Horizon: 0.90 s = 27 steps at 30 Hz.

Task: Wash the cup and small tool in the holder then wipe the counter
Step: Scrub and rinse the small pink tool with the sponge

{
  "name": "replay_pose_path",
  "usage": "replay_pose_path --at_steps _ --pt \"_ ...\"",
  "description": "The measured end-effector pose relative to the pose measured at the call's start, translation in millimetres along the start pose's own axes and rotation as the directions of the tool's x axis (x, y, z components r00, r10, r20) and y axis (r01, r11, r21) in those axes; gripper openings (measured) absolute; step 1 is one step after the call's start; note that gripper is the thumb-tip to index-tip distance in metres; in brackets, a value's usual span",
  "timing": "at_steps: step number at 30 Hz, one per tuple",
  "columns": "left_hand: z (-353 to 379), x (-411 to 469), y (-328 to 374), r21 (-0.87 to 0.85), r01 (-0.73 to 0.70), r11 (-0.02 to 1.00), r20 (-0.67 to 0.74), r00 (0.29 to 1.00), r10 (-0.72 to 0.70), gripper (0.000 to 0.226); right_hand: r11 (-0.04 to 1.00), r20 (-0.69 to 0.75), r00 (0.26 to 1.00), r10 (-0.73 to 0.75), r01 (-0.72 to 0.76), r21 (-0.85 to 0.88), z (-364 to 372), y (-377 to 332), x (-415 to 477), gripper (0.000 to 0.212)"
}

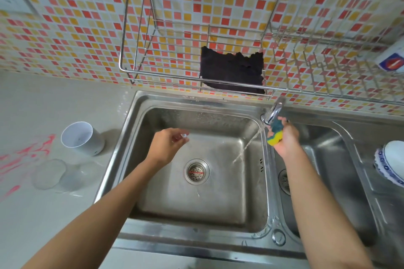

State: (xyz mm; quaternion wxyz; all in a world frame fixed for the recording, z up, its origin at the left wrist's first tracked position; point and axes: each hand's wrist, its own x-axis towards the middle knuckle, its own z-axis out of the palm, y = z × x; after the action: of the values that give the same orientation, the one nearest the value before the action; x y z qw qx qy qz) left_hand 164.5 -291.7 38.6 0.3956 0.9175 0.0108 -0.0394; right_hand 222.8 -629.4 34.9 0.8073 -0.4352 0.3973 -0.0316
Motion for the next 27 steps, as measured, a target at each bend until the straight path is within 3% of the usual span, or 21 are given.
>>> replay_pose_path --at_steps 5,7,8,11,14,16,20,23,27 --pt "-4 -10 -3 0.064 -0.015 0.998 -0.087 0.996 0.021 0.02 0.962 -0.15 0.981 -0.121 0.078 -0.26 -13 46 -15 0.018" --pt "2 -18 -9 0.105 -0.062 0.992 -0.123 0.99 0.075 0.019 0.894 -0.122 0.972 -0.203 0.133 -0.428 -18 86 -27 0.015" --pt "7 -22 -14 0.137 -0.075 0.988 -0.102 0.991 0.089 0.02 0.818 -0.055 0.968 -0.243 0.174 -0.549 -20 108 -34 0.015" --pt "18 -35 -30 0.287 0.007 0.958 0.027 0.999 -0.016 0.021 0.449 0.2 0.954 -0.223 0.283 -0.848 -22 158 -60 0.019" --pt "19 -42 -37 0.261 -0.001 0.965 -0.015 1.0 0.006 0.02 0.328 0.332 0.89 -0.312 0.429 -0.842 -21 177 -76 0.014" --pt "14 -47 -37 0.304 -0.004 0.953 0.012 1.0 0.0 0.021 0.264 0.349 0.88 -0.321 0.437 -0.86 -19 182 -80 0.014" --pt "0 -51 -39 0.304 -0.005 0.953 -0.04 0.999 0.018 0.02 0.197 0.351 0.897 -0.27 0.408 -0.891 -15 183 -85 0.017" --pt "-9 -57 -43 0.281 -0.023 0.959 -0.059 0.997 0.041 0.019 0.202 0.344 0.903 -0.257 0.399 -0.895 -14 181 -91 0.014" --pt "-25 -67 -36 0.192 -0.077 0.978 -0.083 0.992 0.095 0.016 0.302 0.292 0.948 -0.128 0.318 -0.899 -10 178 -102 0.016"
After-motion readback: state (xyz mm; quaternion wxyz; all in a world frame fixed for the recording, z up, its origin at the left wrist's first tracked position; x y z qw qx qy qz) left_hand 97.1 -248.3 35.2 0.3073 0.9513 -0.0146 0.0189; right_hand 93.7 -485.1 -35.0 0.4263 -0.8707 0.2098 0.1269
